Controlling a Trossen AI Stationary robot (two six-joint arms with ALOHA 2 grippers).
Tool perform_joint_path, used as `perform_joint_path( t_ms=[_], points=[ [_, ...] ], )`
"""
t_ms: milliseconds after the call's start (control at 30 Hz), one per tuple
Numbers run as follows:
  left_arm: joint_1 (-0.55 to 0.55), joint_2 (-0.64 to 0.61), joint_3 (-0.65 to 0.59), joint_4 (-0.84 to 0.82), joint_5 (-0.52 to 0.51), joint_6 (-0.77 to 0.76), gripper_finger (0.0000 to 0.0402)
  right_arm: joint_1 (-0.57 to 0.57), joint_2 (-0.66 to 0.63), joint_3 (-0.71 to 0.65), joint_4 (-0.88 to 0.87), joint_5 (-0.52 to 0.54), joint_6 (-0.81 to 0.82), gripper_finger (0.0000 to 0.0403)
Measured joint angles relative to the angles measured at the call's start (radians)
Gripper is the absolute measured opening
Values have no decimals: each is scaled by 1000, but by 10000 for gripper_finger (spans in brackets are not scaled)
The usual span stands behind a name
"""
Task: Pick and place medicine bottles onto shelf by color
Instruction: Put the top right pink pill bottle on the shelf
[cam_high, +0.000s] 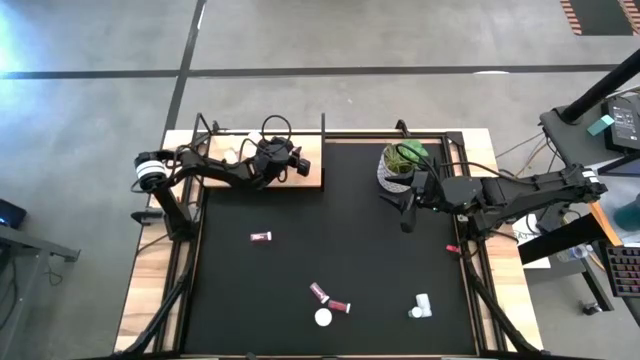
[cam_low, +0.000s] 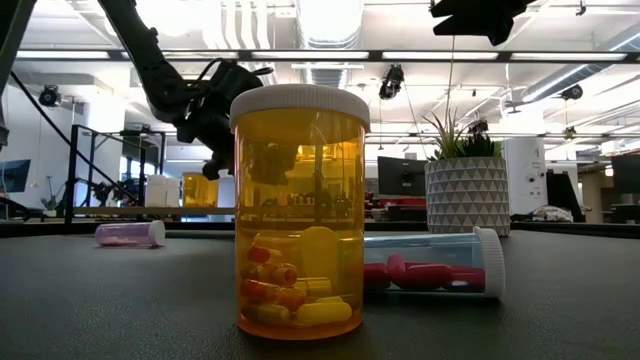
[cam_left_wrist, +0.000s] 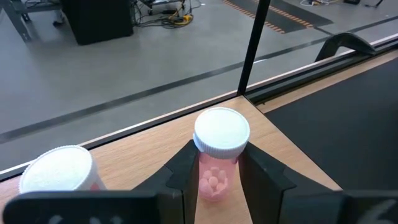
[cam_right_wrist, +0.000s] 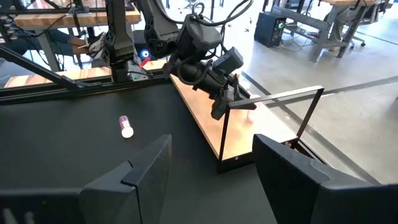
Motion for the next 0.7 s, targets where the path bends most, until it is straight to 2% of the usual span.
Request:
perform_joint_path(
  t_ms=[700],
  points=[
    [0, 0, 0, 0, 3, -12, 111, 0, 0, 0, 0, 0, 0, 217]
  ],
)
